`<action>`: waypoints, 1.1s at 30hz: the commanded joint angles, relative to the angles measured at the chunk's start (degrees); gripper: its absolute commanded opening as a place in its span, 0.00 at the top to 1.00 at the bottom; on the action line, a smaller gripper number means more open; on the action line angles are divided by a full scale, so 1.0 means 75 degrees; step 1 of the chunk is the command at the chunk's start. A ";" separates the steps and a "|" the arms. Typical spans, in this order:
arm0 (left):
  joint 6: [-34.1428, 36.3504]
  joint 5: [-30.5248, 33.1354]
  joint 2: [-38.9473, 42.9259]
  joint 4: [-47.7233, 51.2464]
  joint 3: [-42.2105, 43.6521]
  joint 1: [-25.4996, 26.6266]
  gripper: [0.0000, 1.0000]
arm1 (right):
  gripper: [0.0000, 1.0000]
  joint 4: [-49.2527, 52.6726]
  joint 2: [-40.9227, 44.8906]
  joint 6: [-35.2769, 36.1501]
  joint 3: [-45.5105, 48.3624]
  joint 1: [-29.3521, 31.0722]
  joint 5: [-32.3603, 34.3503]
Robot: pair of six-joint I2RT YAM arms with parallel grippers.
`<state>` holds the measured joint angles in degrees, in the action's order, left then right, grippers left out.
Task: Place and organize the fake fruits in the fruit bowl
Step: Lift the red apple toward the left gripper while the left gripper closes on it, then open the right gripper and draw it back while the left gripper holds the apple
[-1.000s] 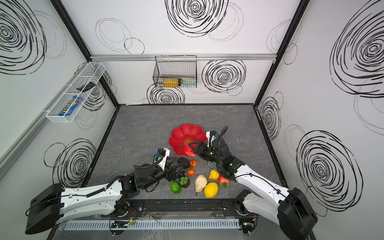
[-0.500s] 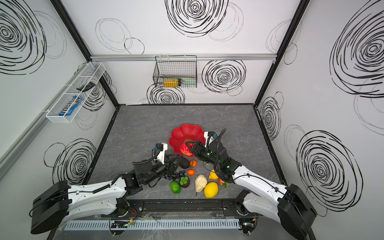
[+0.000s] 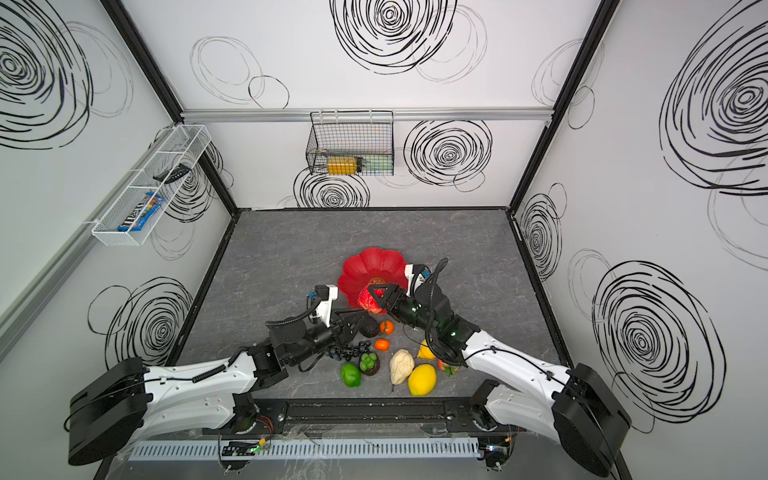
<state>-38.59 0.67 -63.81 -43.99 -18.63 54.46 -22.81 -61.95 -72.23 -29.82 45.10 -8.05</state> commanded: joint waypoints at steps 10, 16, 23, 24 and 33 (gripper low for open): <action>-0.0046 -0.0171 -0.0199 -0.0451 -0.0164 -0.0019 0.76 | 0.41 -0.0328 -0.0162 -0.0127 -0.0143 0.0099 0.0006; -0.0070 -0.0200 -0.0304 -0.0495 -0.0176 -0.0041 0.81 | 0.41 -0.0381 -0.0159 -0.0151 -0.0125 0.0110 -0.0016; -0.0093 -0.0288 -0.0286 -0.0556 -0.0118 -0.0077 0.87 | 0.42 -0.0369 -0.0221 -0.0132 -0.0149 0.0118 -0.0004; -0.0093 -0.0288 -0.0271 -0.0570 -0.0106 -0.0089 0.88 | 0.42 -0.0375 -0.0228 -0.0132 -0.0148 0.0125 0.0006; -0.0050 -0.0350 -0.0164 -0.0384 -0.0138 -0.0192 0.95 | 0.41 -0.0285 -0.0283 -0.0140 -0.0132 0.0148 0.0088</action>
<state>-39.05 -1.45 -65.84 -44.01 -18.65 53.49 -23.46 -63.77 -72.66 -29.82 45.58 -8.08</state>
